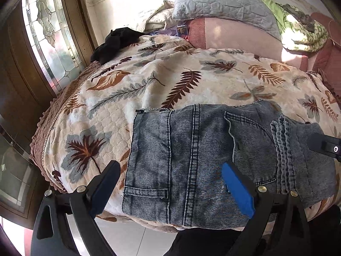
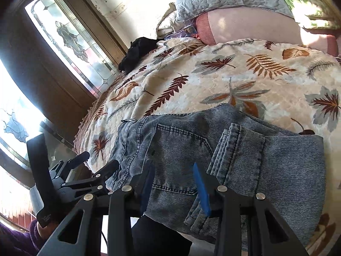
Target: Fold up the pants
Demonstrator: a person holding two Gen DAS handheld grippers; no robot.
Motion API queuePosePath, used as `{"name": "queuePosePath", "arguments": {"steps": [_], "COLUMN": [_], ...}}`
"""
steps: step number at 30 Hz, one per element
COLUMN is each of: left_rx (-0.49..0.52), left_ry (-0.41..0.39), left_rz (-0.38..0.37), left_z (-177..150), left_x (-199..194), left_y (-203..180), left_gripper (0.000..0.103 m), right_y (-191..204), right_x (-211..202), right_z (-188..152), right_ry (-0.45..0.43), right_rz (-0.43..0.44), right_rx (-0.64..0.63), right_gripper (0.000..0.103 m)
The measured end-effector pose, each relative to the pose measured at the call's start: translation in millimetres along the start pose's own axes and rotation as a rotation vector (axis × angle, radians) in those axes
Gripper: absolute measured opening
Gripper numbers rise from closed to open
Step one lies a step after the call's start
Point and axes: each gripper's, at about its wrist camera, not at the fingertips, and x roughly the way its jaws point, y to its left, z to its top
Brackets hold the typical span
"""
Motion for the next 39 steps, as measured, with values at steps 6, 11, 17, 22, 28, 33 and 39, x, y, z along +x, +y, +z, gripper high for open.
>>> {"name": "queuePosePath", "arguments": {"steps": [6,11,17,22,28,33,39], "left_rx": [0.012,0.022,0.035,0.042,0.04,0.033,0.027], "left_ry": [-0.003,-0.009,-0.016,-0.023,-0.03,-0.033,-0.024], "left_rz": [-0.004,-0.013,-0.022,-0.029,-0.035,-0.04,-0.019], "left_z": [2,4,6,8,8,8,-1], "left_x": [0,-1,-3,-6,-8,-9,-4], "left_y": [-6,-13,-20,-24,-24,-20,-2], "left_gripper": [0.097,0.097,0.097,0.097,0.097,0.097,0.097], "right_y": [-4,-8,-12,-15,-14,-10,0], "right_x": [-1,-4,-10,-13,-16,-16,-9], "right_z": [-1,-1,1,1,1,1,7], "right_ry": [-0.004,-0.015,-0.031,-0.04,-0.044,-0.042,-0.022], "right_rz": [0.001,-0.001,-0.006,-0.008,-0.011,-0.014,-0.023], "right_rx": [0.008,0.021,0.031,0.038,0.039,0.029,0.001], "right_gripper": [0.041,0.041,0.041,0.041,0.041,0.041,0.041]}}
